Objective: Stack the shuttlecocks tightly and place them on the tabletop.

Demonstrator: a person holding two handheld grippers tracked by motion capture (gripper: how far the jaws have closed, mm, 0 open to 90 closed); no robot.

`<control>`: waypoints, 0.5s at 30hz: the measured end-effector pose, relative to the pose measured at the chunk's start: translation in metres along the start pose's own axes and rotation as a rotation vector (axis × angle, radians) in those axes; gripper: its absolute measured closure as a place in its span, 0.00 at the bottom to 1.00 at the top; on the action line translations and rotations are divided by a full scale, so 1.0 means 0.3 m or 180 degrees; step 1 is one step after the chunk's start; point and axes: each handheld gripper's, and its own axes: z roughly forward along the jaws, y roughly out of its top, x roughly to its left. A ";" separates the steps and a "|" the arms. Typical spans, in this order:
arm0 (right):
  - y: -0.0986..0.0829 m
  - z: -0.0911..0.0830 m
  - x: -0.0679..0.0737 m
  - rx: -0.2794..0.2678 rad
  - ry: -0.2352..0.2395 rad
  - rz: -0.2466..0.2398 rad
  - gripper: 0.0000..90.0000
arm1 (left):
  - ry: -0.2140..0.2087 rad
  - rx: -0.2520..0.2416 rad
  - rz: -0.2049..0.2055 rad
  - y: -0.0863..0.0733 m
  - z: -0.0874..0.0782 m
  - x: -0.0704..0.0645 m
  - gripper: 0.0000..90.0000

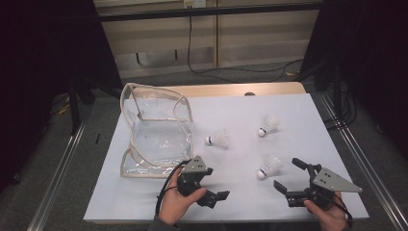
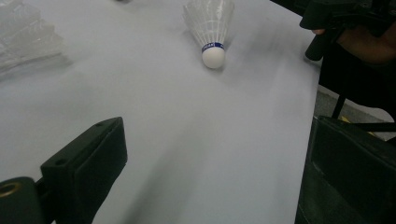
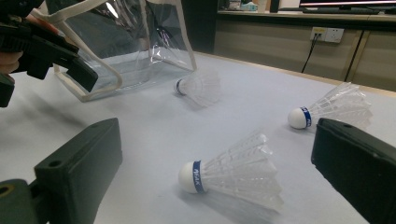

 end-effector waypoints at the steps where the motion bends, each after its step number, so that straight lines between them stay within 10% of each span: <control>1: 0.000 0.000 0.000 0.0003 0.0001 -0.0003 0.02 | -0.0005 -0.0003 -0.0007 -0.002 -0.002 0.001 0.04; 15: 0.000 0.000 0.001 0.0007 0.0003 -0.0002 0.02 | -0.0021 -0.0008 -0.0016 -0.015 -0.046 0.017 0.04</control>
